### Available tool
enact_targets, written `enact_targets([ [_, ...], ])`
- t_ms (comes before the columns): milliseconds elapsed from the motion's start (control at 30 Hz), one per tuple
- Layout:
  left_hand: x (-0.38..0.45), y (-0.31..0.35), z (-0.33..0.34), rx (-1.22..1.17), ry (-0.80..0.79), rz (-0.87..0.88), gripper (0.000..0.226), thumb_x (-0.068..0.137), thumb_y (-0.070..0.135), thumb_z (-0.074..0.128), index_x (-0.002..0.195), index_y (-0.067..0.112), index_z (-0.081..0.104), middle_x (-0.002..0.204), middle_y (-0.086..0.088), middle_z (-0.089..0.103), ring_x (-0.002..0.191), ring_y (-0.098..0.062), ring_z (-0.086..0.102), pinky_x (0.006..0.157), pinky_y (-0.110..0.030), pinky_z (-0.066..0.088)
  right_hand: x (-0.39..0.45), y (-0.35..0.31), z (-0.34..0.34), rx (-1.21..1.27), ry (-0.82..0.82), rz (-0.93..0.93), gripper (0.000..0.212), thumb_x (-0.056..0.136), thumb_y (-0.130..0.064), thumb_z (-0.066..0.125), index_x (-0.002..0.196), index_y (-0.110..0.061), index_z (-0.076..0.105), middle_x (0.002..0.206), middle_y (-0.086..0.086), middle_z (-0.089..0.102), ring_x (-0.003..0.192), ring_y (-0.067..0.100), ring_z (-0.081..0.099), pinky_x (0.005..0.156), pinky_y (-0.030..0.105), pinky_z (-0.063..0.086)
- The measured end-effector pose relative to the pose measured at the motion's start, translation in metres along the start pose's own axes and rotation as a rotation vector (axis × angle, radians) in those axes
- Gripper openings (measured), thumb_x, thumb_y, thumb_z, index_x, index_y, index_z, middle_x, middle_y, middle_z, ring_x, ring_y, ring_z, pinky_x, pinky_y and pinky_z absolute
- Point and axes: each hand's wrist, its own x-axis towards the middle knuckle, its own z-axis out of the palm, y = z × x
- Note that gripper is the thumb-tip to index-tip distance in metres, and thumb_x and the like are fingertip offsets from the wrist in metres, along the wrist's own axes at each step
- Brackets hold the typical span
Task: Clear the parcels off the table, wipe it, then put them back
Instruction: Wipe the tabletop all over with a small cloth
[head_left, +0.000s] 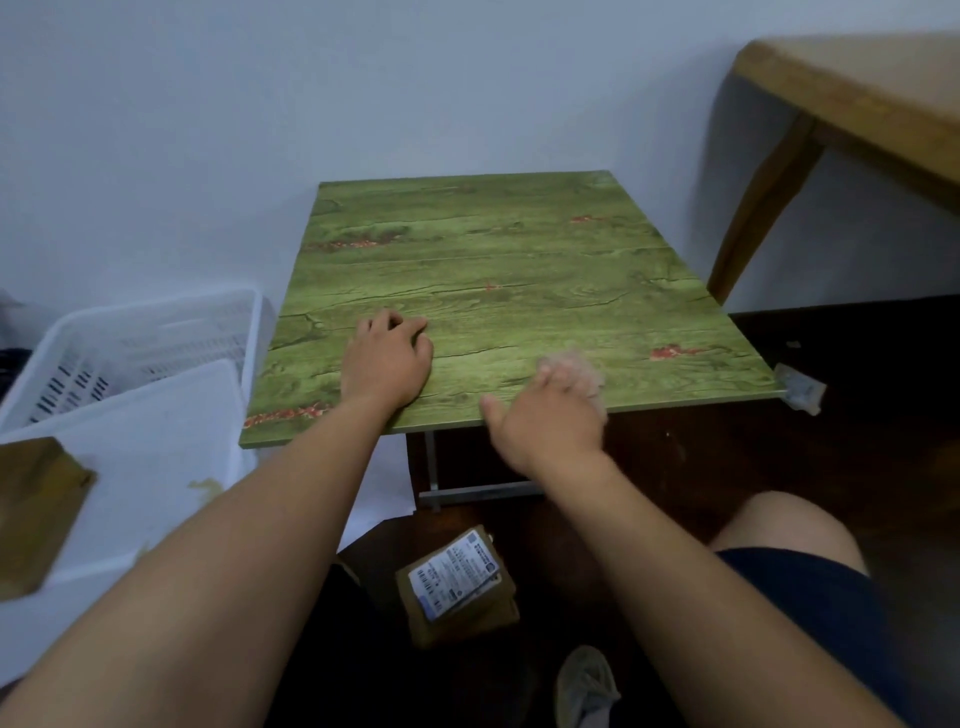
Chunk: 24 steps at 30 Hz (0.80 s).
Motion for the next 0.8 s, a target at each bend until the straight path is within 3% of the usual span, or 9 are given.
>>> enact_targets([
  [100,0.0,0.0,0.0,-0.004,0.019,0.004,0.041,0.096,0.035,0.039,0.132,0.029,0.057,0.133,-0.006,0.051,0.122,-0.028,0.042,0.099,-0.041,0.037,-0.005,-0.03,0.006,-0.046,0.003,-0.122,0.083,0.1,-0.057,0.019,0.151,0.006,0.003,0.158,0.029,0.003,0.146,0.045,0.005,0.114,0.052,0.022],
  [200,0.001,0.0,0.0,-0.009,0.027,0.003,0.04,0.096,0.034,0.04,0.131,0.029,0.058,0.132,-0.005,0.052,0.121,-0.028,0.043,0.097,-0.041,0.038,-0.003,-0.033,0.016,-0.106,0.072,-0.358,0.084,0.098,-0.061,0.02,0.153,0.001,0.008,0.159,0.025,0.012,0.146,0.04,0.011,0.118,0.05,0.016],
  [267,0.001,0.001,0.001,-0.014,0.03,0.003,0.04,0.096,0.033,0.04,0.131,0.029,0.059,0.132,-0.005,0.052,0.121,-0.029,0.043,0.097,-0.04,0.038,0.003,-0.016,0.014,-0.117,0.109,-0.573,0.078,0.098,-0.062,0.021,0.155,-0.008,0.014,0.16,0.016,0.018,0.148,0.032,0.013,0.12,0.044,0.014],
  [367,-0.001,0.001,0.0,-0.02,0.032,0.0,0.04,0.096,0.033,0.04,0.131,0.028,0.059,0.132,-0.005,0.052,0.122,-0.028,0.043,0.099,-0.039,0.038,0.019,0.029,0.003,-0.063,0.066,-0.786,0.062,0.1,-0.057,0.025,0.154,-0.028,0.02,0.161,-0.004,0.019,0.149,0.015,0.009,0.115,0.038,0.025],
  [467,-0.002,0.002,0.0,-0.021,0.016,-0.006,0.041,0.097,0.035,0.038,0.133,0.029,0.056,0.133,-0.004,0.05,0.123,-0.026,0.041,0.099,-0.04,0.037,0.038,0.072,-0.005,-0.004,0.102,-0.664,0.06,0.097,-0.061,0.019,0.153,-0.037,0.018,0.161,-0.01,0.018,0.149,0.011,0.009,0.114,0.043,0.031],
  [567,-0.002,0.002,0.0,-0.022,0.026,-0.004,0.041,0.097,0.034,0.038,0.133,0.028,0.057,0.133,-0.005,0.05,0.123,-0.026,0.041,0.099,-0.04,0.036,0.056,0.078,-0.003,0.033,0.114,-0.258,0.074,0.096,-0.065,0.015,0.156,-0.021,0.011,0.163,0.006,0.011,0.15,0.023,0.003,0.12,0.047,0.017],
  [633,-0.002,0.003,-0.001,-0.016,0.027,-0.01,0.041,0.097,0.034,0.039,0.133,0.028,0.057,0.133,-0.005,0.05,0.122,-0.027,0.042,0.098,-0.04,0.037,0.058,0.057,-0.001,-0.009,0.071,-0.083,0.084,0.095,-0.067,0.012,0.156,-0.009,0.004,0.162,0.018,0.004,0.149,0.034,0.001,0.121,0.047,0.008],
  [800,-0.003,0.003,0.0,-0.003,0.053,-0.008,0.04,0.096,0.032,0.039,0.132,0.029,0.057,0.131,-0.003,0.051,0.118,-0.026,0.044,0.095,-0.039,0.038,0.067,0.001,0.002,-0.031,0.058,-0.106,0.081,0.098,-0.06,0.013,0.154,-0.004,0.002,0.16,0.023,0.001,0.147,0.043,0.002,0.119,0.052,0.01],
])
